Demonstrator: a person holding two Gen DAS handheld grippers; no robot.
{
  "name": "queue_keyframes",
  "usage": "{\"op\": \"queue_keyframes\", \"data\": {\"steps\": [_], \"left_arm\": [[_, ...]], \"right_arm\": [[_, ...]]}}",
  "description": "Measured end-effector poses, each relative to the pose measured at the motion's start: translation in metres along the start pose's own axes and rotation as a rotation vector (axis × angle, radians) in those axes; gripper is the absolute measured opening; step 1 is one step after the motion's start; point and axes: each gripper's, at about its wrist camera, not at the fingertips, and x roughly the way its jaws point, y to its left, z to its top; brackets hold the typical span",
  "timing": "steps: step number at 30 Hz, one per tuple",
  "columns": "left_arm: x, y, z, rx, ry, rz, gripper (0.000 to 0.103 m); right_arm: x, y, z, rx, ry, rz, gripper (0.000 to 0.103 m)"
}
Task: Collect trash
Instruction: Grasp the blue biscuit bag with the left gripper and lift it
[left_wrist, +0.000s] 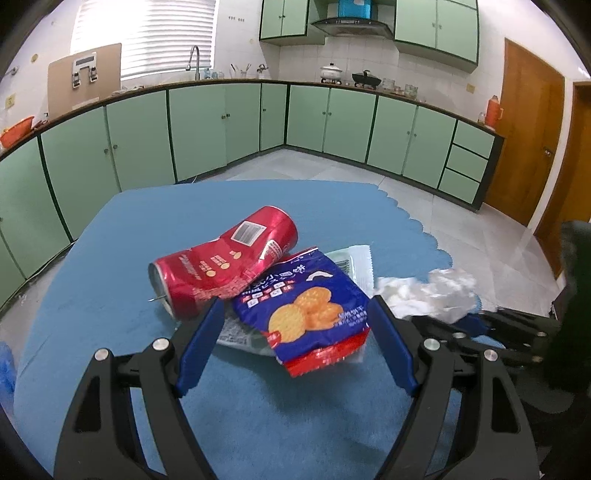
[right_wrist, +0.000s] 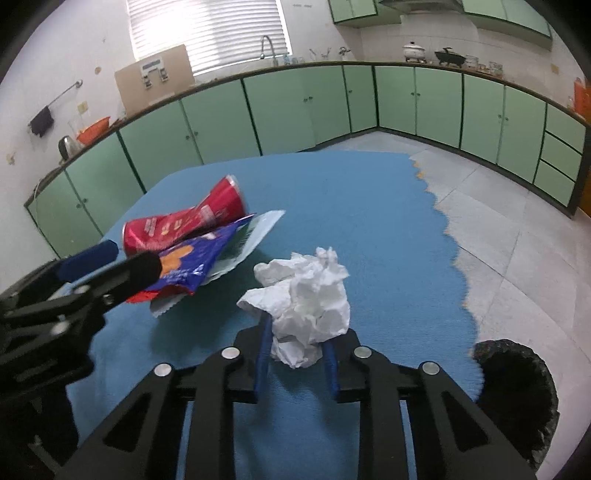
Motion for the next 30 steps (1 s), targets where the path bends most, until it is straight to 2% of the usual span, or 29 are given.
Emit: {"op": "queue_keyframes", "data": {"steps": [3, 8, 12, 16, 22, 30], "left_arm": [[0.006, -0.005, 0.004, -0.02, 0.016, -0.026, 0.077], [0.016, -0.026, 0.007, 0.027, 0.026, -0.029, 0.078], [0.031, -0.035, 0.003, 0.052, 0.065, 0.021, 0.078], [0.034, -0.029, 0.001, 0.028, 0.082, 0.056, 0.078], [0.023, -0.015, 0.005, -0.011, 0.047, 0.064, 0.078], [0.019, -0.006, 0.005, -0.046, 0.036, 0.063, 0.069]], "right_arm": [[-0.003, -0.007, 0.002, 0.005, -0.011, -0.022, 0.024], [-0.006, -0.017, 0.005, 0.034, -0.02, -0.029, 0.024], [-0.006, -0.021, 0.003, 0.047, -0.022, -0.024, 0.024], [-0.006, -0.023, 0.001, 0.058, -0.023, -0.021, 0.024], [-0.004, -0.024, 0.0, 0.066, -0.022, -0.019, 0.024], [-0.004, -0.024, -0.001, 0.065, -0.021, -0.02, 0.025]]}}
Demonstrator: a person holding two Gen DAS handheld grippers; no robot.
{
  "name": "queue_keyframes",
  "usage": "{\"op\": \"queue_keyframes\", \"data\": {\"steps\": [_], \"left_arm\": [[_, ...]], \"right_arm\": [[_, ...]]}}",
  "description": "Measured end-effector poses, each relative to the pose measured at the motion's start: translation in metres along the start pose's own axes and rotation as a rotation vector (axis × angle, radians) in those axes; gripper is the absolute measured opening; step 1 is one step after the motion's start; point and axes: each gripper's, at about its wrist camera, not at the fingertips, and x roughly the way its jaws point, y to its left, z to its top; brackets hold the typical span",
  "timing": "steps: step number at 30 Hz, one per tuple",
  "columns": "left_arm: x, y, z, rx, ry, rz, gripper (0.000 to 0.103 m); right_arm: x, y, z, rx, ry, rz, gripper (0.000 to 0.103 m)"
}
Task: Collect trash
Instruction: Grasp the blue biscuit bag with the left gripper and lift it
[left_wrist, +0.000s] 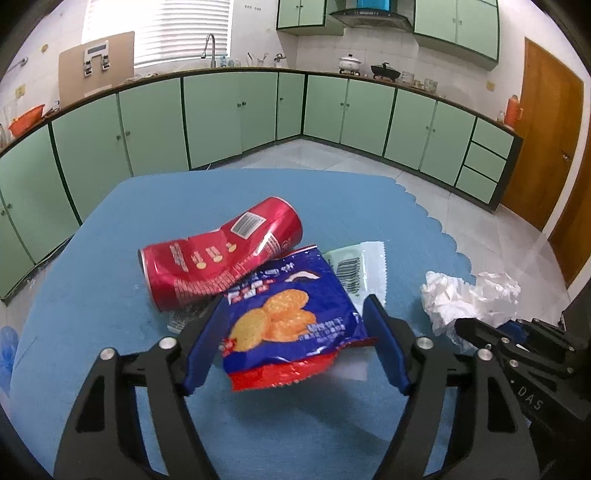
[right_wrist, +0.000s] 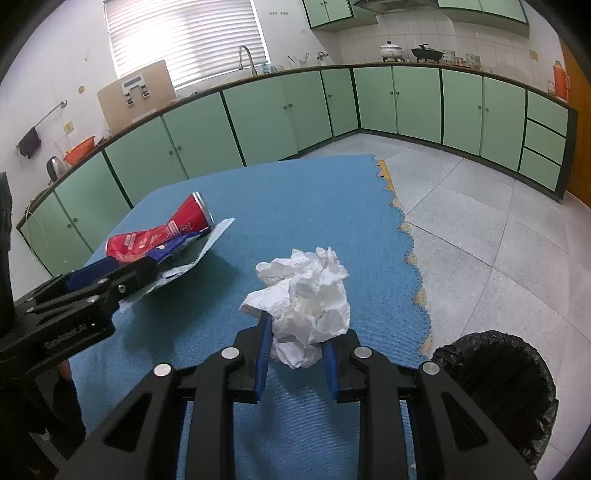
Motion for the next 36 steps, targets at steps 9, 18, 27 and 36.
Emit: {"op": "queue_keyframes", "data": {"steps": [9, 18, 27, 36], "left_arm": [[0.002, 0.015, -0.009, -0.037, 0.024, 0.003, 0.058], [0.014, 0.036, -0.024, -0.073, 0.1, 0.015, 0.069], [0.029, 0.046, -0.026, -0.095, 0.155, -0.006, 0.067], [0.022, 0.047, -0.028, -0.114, 0.132, -0.026, 0.036]], "right_arm": [[0.003, 0.0, 0.0, -0.007, 0.01, 0.002, 0.025], [0.006, -0.002, -0.001, -0.018, 0.019, 0.002, 0.025], [0.008, -0.002, 0.0, -0.025, 0.026, 0.003, 0.025], [0.007, -0.001, -0.002, -0.035, 0.02, -0.003, 0.025]]}}
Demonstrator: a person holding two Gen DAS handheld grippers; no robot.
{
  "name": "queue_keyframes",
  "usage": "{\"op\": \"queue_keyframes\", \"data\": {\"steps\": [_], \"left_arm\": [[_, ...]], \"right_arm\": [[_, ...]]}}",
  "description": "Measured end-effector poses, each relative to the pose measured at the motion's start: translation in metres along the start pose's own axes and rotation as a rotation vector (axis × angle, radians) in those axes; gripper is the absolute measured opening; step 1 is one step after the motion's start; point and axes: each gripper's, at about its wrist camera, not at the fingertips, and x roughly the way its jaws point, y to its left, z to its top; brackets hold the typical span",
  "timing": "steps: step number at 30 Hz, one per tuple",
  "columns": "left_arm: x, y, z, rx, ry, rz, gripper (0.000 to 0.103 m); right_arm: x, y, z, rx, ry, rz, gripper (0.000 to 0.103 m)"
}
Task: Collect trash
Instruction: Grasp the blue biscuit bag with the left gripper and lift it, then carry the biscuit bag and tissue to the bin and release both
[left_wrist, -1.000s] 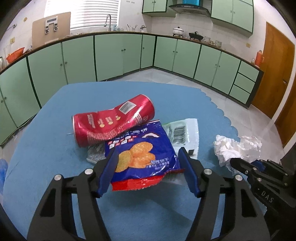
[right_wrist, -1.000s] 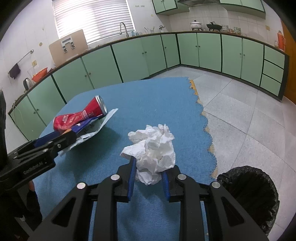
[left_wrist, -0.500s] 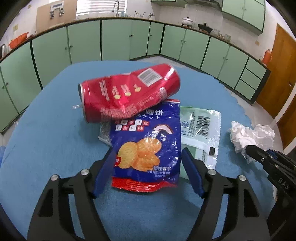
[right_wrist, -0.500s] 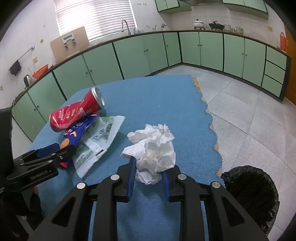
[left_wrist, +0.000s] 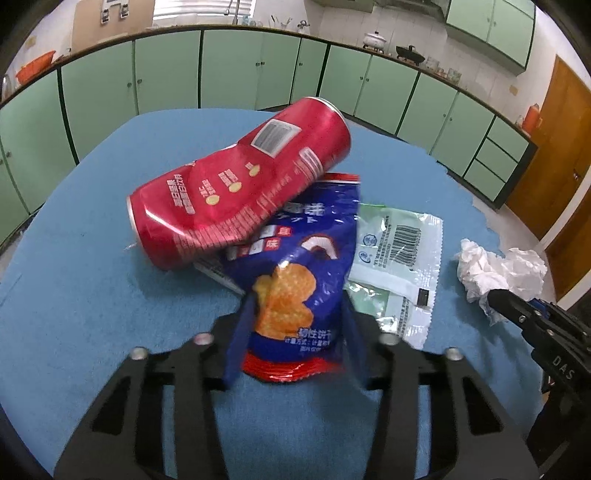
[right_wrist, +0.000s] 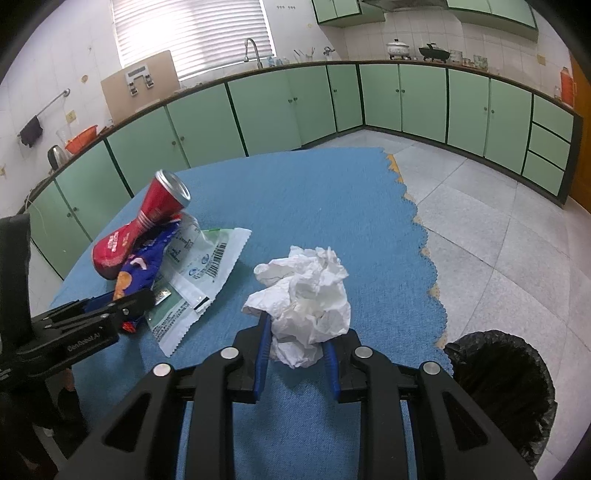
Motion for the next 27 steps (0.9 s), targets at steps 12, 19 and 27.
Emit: {"op": "queue_keyframes", "data": {"steps": [12, 19, 27], "left_arm": [[-0.036, -0.005, -0.011, -0.002, -0.002, -0.087, 0.013], [-0.059, -0.031, -0.014, 0.053, -0.03, -0.15, 0.012], [-0.075, -0.079, -0.021, 0.134, -0.062, -0.216, 0.011]], "right_arm": [[-0.03, 0.011, 0.003, -0.023, -0.076, 0.01, 0.025], [-0.062, 0.007, 0.001, -0.022, -0.117, -0.005, 0.024], [-0.107, -0.01, -0.009, -0.003, -0.163, -0.042, 0.024]]}}
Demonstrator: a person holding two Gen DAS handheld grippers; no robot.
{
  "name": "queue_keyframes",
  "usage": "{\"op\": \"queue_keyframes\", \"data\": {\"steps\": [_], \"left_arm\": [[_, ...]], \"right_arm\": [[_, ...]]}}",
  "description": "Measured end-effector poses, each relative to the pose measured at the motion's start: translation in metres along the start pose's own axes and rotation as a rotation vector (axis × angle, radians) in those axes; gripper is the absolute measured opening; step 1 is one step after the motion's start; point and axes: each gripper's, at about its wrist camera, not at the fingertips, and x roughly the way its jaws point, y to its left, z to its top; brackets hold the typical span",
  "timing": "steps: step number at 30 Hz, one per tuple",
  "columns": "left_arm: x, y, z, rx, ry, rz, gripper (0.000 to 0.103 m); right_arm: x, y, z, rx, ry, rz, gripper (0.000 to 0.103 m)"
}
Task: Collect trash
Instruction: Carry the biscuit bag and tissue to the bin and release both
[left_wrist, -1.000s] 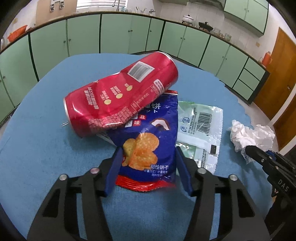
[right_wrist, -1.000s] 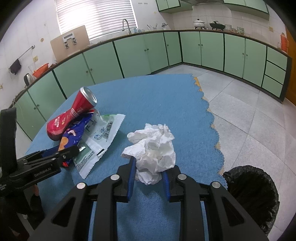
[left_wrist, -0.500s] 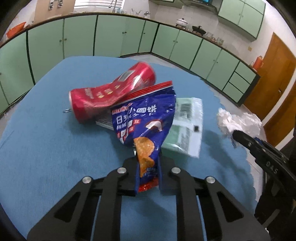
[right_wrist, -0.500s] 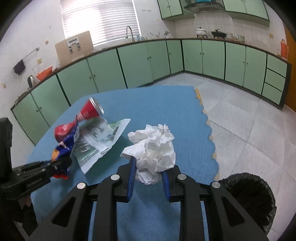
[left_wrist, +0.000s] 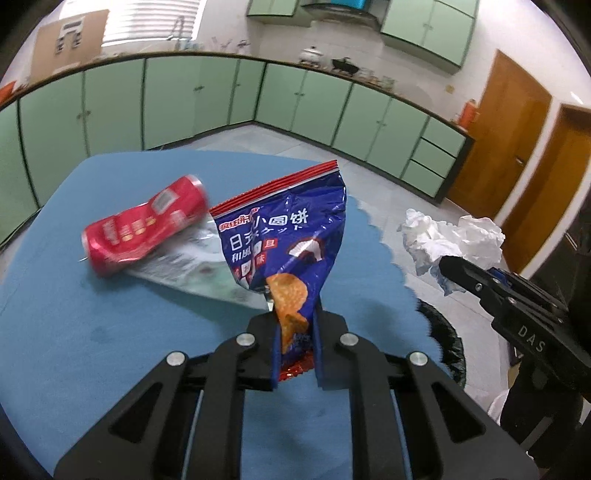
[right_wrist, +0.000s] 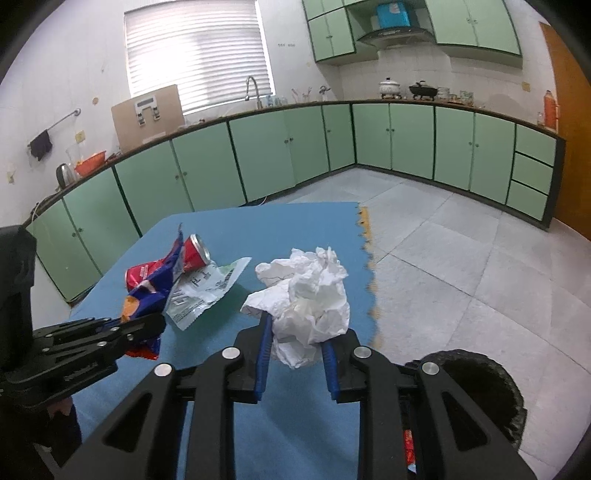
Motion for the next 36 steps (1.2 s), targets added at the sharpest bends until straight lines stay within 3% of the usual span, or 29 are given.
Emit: {"op": "queue_keyframes", "data": {"steps": [15, 22, 31, 33, 36], "left_arm": [[0.029, -0.121, -0.007, 0.192, -0.007, -0.145, 0.011], [0.065, -0.175, -0.024, 0.272, 0.067, -0.228, 0.012], [0.114, -0.215, -0.037, 0.331, 0.149, -0.263, 0.012], [0.122, -0.218, -0.038, 0.335, 0.161, -0.264, 0.013], [0.136, -0.226, -0.038, 0.341, 0.19, -0.271, 0.028]], "right_arm": [[-0.073, -0.077, -0.022, 0.101, -0.044, -0.172, 0.024], [-0.081, -0.126, -0.047, 0.17, -0.01, -0.259, 0.024], [-0.073, -0.178, -0.077, 0.255, 0.04, -0.317, 0.025], [-0.07, -0.184, -0.08, 0.262, 0.049, -0.323, 0.026], [-0.062, -0.196, -0.08, 0.27, 0.063, -0.34, 0.033]]}}
